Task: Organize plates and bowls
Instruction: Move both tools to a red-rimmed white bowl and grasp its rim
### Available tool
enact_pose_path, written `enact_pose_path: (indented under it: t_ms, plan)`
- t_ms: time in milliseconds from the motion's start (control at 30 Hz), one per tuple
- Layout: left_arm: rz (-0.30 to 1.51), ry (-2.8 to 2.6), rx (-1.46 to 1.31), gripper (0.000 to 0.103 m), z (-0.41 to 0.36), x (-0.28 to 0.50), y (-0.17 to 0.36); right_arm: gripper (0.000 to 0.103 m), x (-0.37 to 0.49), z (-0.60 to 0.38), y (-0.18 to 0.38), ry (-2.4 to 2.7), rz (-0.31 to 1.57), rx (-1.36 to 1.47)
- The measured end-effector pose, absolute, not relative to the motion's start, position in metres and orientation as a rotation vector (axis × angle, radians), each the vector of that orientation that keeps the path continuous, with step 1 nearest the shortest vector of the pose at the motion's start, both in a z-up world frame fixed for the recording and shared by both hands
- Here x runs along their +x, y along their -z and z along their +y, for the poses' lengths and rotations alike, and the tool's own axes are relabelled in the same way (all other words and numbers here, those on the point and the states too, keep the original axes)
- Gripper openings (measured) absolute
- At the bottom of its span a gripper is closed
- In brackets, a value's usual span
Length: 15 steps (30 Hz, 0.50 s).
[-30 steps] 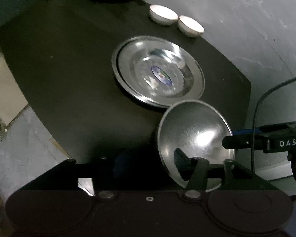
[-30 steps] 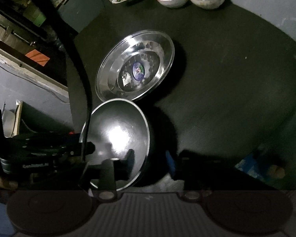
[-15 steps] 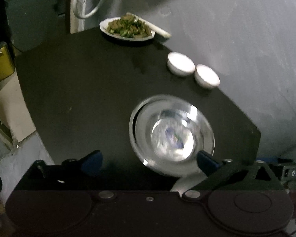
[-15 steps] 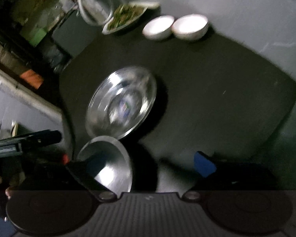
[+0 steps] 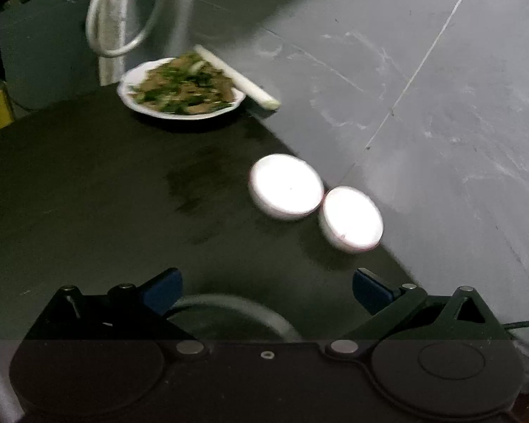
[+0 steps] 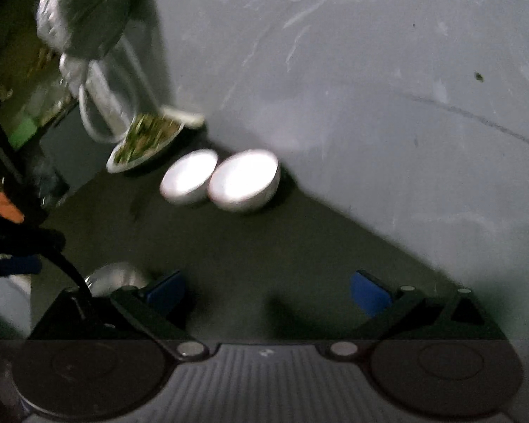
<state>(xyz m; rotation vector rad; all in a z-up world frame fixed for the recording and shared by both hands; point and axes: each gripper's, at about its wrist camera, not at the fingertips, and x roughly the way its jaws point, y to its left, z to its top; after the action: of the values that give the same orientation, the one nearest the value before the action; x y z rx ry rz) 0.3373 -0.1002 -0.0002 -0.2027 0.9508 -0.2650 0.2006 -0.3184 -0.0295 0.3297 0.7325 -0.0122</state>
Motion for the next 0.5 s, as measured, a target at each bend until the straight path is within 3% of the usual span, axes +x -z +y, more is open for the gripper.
enact_pose_path:
  t_ms: [200,267,333,500]
  plan:
    - [1.003,0.200,-0.281,0.102,-0.142,0.385,0.028,0.102,0.256,-0.341,0.040,0.047,0.678,0.424]
    - [1.017,0.191,-0.299,0.101,-0.149,0.394,0.037,0.096,0.269,-0.347,0.045,0.057,0.671,0.443]
    - [1.018,0.194,-0.315,0.097,-0.157,0.401,0.045,0.088,0.283,-0.353,0.052,0.065,0.671,0.472]
    - [1.010,0.187,-0.347,0.085,-0.167,0.412,0.057,0.081,0.303,-0.357,0.069,0.035,0.690,0.570]
